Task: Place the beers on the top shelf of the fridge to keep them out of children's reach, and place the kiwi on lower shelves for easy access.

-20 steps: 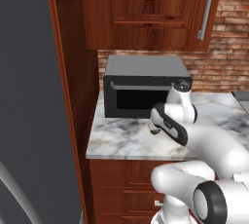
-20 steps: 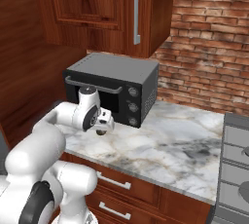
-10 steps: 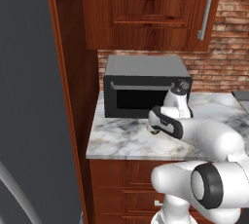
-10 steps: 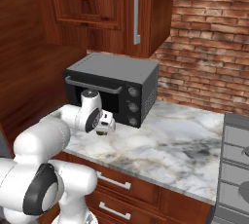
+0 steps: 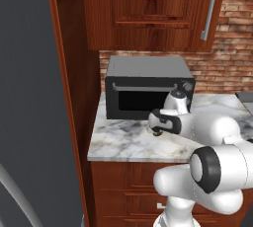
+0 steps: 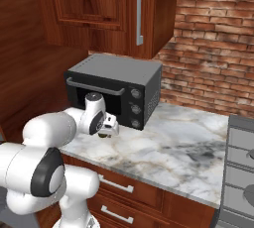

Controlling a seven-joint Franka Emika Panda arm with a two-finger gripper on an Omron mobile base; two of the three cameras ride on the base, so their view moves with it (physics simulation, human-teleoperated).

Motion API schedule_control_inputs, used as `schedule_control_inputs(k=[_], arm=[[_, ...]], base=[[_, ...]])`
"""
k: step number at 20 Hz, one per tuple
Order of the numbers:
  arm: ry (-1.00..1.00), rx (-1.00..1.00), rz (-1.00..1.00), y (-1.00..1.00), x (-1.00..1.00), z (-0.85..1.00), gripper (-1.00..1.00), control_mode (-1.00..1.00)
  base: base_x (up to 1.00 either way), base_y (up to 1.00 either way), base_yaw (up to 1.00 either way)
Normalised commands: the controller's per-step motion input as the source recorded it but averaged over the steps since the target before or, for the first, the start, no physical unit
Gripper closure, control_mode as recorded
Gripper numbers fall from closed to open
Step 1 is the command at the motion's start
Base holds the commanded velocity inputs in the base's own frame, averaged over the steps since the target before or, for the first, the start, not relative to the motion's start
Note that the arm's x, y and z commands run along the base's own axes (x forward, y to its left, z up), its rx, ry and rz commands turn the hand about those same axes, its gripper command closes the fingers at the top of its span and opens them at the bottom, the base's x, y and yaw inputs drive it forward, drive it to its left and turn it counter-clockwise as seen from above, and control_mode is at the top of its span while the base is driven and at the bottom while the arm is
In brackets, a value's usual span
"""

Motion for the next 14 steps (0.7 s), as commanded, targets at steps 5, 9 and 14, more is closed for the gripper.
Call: schedule_control_inputs(k=[5,9,14], arm=[[0.0,0.0,-0.01,0.0,0.21,-0.15,-1.0,-1.0],[0.0,0.0,-0.01,0.0,0.21,-0.14,-1.0,-1.0],[0.0,0.0,-0.01,0.0,0.19,-0.14,-1.0,-1.0]], base=[[0.0,0.0,0.0],[0.0,0.0,0.0],[0.0,0.0,0.0]])
